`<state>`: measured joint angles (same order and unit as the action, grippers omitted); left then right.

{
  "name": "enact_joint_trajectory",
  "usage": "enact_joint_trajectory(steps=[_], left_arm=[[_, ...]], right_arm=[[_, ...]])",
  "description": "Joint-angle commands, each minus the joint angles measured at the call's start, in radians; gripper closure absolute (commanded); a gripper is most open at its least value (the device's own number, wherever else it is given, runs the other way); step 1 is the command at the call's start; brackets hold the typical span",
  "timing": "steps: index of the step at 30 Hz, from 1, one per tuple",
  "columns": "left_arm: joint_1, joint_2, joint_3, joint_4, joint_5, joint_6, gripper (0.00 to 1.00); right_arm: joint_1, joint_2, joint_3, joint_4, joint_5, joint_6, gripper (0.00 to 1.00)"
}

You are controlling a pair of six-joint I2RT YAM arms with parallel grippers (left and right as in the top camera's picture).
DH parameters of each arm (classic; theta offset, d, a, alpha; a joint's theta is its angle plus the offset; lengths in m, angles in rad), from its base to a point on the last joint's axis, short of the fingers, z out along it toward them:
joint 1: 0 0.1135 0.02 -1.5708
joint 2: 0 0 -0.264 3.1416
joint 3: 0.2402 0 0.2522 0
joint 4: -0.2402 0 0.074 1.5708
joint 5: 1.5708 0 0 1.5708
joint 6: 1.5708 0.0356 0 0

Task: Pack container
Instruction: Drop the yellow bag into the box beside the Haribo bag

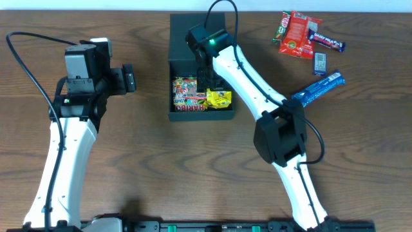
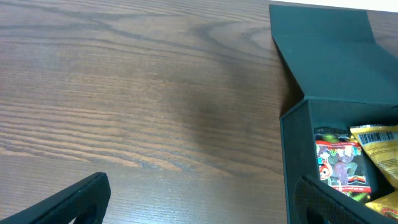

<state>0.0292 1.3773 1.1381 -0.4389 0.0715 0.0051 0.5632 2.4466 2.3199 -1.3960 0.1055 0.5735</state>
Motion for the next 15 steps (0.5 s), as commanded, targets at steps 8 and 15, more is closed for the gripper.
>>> enact_joint_trajectory(steps=[8, 15], left_arm=[[0.004, 0.003, -0.006, -0.002, -0.001, 0.018, 0.05], [0.004, 0.004, -0.006, -0.003, -0.001, 0.018, 0.05]], right_arm=[[0.002, -0.063, 0.089, -0.014, 0.082, -0.061, 0.88], [0.003, -0.028, -0.072, 0.057, 0.121, -0.066, 0.99]])
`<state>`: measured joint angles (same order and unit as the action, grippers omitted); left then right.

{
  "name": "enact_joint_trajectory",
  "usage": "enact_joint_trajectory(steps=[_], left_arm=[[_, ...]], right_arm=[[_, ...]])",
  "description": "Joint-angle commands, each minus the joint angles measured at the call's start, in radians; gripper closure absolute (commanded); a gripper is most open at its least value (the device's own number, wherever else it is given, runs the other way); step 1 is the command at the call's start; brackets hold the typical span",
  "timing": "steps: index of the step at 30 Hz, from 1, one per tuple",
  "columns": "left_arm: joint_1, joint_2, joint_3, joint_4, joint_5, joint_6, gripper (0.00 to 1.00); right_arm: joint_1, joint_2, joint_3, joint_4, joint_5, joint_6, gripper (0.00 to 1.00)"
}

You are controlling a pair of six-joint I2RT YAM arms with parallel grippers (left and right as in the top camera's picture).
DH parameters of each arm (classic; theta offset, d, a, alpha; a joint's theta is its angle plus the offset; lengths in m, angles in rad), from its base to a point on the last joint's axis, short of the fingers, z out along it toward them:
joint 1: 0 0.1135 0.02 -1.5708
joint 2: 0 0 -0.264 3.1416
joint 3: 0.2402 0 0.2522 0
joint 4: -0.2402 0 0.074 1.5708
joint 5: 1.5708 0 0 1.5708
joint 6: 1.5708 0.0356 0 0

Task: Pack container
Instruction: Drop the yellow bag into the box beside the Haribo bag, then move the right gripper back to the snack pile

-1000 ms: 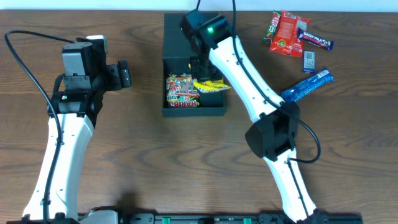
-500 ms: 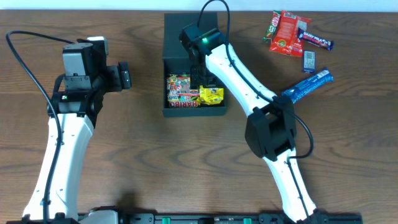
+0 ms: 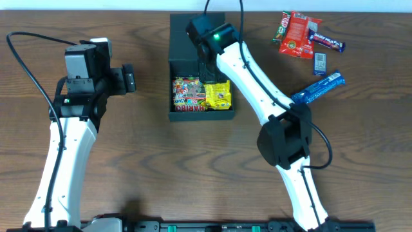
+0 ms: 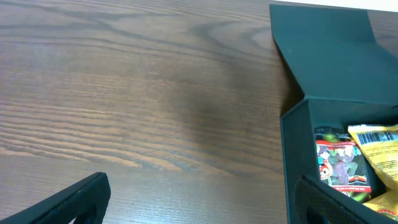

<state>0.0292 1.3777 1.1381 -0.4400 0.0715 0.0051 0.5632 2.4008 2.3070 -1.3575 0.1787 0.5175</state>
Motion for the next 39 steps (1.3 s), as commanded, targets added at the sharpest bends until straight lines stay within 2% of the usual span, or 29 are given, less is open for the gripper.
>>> enact_joint_trajectory(steps=[1, 6, 13, 17, 22, 23, 25, 27, 30, 39], left_arm=[[0.004, 0.003, -0.006, -0.002, -0.001, 0.018, 0.05], [0.004, 0.003, -0.006, -0.005, -0.001, 0.018, 0.05], [0.004, 0.003, -0.006, -0.005, -0.001, 0.018, 0.05], [0.004, 0.003, -0.006, -0.005, -0.001, 0.018, 0.05], [0.004, 0.003, -0.006, -0.005, -0.001, 0.018, 0.05], [0.004, 0.003, -0.006, -0.005, -0.001, 0.018, 0.05], [0.004, 0.003, -0.006, -0.005, 0.0, 0.018, 0.05], [0.004, 0.003, -0.006, -0.005, 0.0, 0.018, 0.04], [0.004, 0.003, -0.006, -0.004, 0.0, 0.018, 0.05], [0.004, 0.013, -0.006, 0.019, -0.001, 0.018, 0.05]], right_arm=[[0.002, 0.019, -0.084, 0.034, 0.05, -0.01, 0.98], [-0.001, 0.022, -0.209, 0.102, 0.05, -0.01, 0.98], [-0.001, 0.021, -0.224, 0.146, 0.05, -0.021, 0.99], [-0.001, 0.01, -0.155, 0.09, 0.062, -0.036, 0.99], [-0.003, -0.035, 0.04, 0.025, 0.092, -0.042, 0.99], [-0.006, -0.045, 0.082, 0.027, 0.112, -0.051, 0.92], [-0.019, -0.065, 0.15, 0.038, 0.183, -0.066, 0.67], [-0.049, -0.078, 0.204, 0.062, 0.285, -0.087, 0.54], [-0.131, -0.08, 0.238, 0.111, 0.291, -0.108, 0.56], [-0.473, -0.039, 0.237, 0.354, -0.024, -0.136, 0.55]])
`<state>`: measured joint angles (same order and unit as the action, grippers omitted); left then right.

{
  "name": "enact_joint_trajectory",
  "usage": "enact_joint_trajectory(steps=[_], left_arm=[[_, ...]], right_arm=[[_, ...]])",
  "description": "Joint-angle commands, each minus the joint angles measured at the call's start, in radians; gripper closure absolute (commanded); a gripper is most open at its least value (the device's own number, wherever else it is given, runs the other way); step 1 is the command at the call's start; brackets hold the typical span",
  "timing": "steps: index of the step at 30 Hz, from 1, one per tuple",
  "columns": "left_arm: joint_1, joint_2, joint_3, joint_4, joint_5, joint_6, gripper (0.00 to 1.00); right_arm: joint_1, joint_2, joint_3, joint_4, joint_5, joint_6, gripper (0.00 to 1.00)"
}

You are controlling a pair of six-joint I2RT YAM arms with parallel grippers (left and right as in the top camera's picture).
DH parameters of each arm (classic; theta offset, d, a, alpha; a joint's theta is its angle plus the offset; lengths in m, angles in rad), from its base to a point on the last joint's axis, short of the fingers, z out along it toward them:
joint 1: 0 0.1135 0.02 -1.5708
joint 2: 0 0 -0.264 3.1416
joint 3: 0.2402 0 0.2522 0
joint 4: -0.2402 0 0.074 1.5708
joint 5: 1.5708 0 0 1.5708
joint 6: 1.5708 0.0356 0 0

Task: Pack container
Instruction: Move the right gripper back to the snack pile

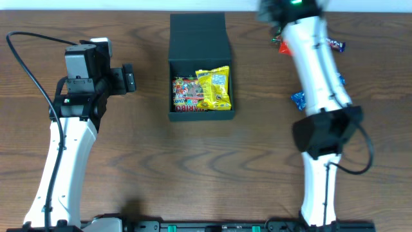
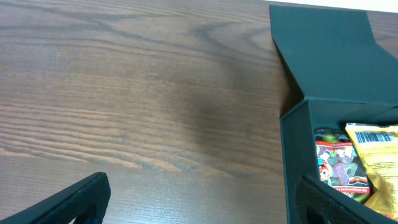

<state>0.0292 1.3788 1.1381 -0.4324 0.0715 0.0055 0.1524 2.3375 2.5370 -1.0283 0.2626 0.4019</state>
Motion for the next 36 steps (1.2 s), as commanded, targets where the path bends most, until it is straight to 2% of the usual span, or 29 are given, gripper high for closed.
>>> enact_joint_trajectory(steps=[1, 6, 10, 17, 22, 30, 36], left_arm=[[0.004, 0.016, -0.006, 0.016, -0.001, 0.017, 0.05], [0.004, 0.038, -0.006, 0.037, -0.001, -0.013, 0.05], [0.004, 0.047, -0.006, 0.041, -0.001, -0.013, 0.05], [0.004, 0.046, -0.006, 0.042, -0.005, -0.013, 0.05], [0.004, 0.046, -0.006, 0.041, -0.005, -0.013, 0.05], [0.004, 0.046, -0.006, 0.041, -0.056, -0.013, 0.05], [0.004, 0.046, -0.006, 0.042, -0.056, -0.013, 0.05]], right_arm=[[-0.095, 0.042, 0.007, 0.077, -0.144, -0.034, 0.54], [-0.147, 0.156, 0.008, 0.277, -0.186, -0.049, 0.51], [-0.141, 0.289, 0.01, 0.377, -0.196, -0.098, 0.44], [-0.122, 0.396, 0.01, 0.514, -0.119, -0.183, 0.29], [-0.123, 0.427, 0.01, 0.588, -0.066, -0.225, 0.32], [-0.126, 0.47, 0.009, 0.734, -0.026, -0.261, 0.45], [-0.13, 0.512, 0.009, 0.731, -0.025, -0.261, 0.41]])
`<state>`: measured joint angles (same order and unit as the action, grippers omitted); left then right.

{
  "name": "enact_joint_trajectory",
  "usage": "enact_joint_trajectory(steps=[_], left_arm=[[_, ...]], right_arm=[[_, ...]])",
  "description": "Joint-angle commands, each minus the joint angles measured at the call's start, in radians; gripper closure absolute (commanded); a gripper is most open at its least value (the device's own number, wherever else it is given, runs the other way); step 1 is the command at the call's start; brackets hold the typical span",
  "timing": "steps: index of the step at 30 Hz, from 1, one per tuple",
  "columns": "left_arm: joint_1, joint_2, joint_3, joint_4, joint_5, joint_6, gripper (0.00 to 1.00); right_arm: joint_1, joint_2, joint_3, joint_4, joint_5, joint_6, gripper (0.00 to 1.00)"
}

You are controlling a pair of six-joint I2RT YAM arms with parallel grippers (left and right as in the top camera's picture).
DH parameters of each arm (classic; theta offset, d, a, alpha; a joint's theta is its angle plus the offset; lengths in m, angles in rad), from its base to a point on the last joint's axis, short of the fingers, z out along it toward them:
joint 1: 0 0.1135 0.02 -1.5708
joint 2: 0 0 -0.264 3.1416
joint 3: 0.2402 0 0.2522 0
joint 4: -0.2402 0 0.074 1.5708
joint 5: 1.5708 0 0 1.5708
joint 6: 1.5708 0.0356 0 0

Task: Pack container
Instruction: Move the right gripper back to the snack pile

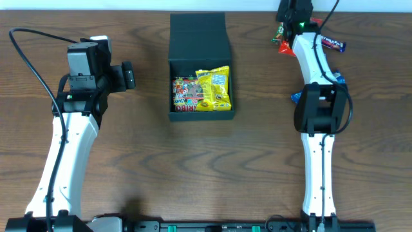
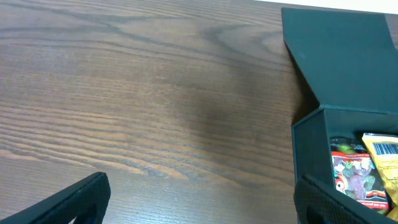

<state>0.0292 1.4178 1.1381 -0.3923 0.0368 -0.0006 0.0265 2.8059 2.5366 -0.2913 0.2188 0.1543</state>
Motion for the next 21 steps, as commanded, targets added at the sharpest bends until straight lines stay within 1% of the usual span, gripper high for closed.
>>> enact_joint_trajectory(steps=[1, 14, 21], left_arm=[[0.004, 0.007, -0.006, 0.001, -0.021, -0.007, 0.05], [0.004, 0.008, -0.006, 0.002, -0.022, -0.006, 0.05], [0.004, 0.007, -0.006, 0.001, -0.022, -0.006, 0.05]], right_arm=[[-0.006, 0.05, 0.009, -0.01, 0.024, -0.014, 0.41], [-0.005, 0.063, 0.01, -0.192, 0.039, -0.015, 0.43], [0.052, 0.06, 0.057, -0.333, 0.039, -0.078, 0.44]])
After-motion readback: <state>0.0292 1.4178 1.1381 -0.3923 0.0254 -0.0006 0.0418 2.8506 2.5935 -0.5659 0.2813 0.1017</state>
